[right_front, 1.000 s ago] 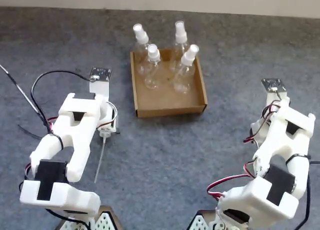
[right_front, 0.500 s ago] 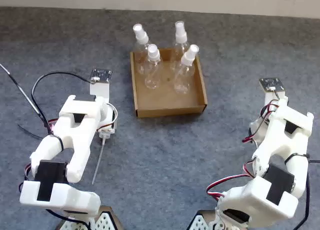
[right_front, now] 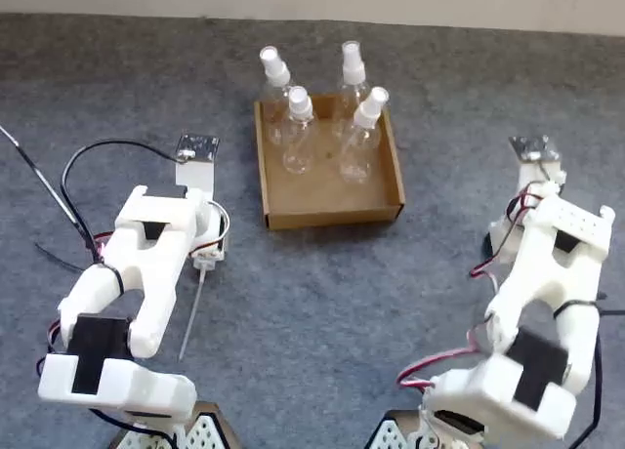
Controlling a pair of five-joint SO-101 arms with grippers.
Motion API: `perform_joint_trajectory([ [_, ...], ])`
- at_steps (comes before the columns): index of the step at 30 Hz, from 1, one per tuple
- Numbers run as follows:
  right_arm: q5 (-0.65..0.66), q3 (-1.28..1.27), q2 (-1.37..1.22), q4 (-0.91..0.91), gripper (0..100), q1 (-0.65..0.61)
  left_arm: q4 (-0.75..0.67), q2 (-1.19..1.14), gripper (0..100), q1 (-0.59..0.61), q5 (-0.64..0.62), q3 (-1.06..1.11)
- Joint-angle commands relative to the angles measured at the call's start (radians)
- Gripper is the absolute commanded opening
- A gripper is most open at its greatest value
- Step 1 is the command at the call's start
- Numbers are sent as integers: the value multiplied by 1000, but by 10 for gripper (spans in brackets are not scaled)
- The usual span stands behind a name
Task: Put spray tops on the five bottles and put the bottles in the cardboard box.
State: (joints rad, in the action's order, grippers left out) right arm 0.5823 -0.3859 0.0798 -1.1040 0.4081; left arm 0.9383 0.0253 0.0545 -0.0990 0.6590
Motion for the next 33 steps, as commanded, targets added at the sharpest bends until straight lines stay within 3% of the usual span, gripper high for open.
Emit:
perform_joint_trajectory([
  [1,-94,58,229,-22,2,-81,-12,47,108,13,3,-10],
  [6,-235,-33,562,-18,2,-286,-6,117,108,13,0,-22],
  [10,-319,-137,766,13,2,-521,-6,272,108,13,0,22],
  [17,-417,-329,888,216,3,-874,-8,654,108,64,-2,67],
  [21,-413,-404,889,337,3,-961,-6,886,108,85,3,31],
  [27,-419,-526,895,354,3,-1021,-6,1082,108,74,-2,-137],
  [33,-430,-750,961,685,3,-1109,-11,1086,108,-110,-2,-297],
])
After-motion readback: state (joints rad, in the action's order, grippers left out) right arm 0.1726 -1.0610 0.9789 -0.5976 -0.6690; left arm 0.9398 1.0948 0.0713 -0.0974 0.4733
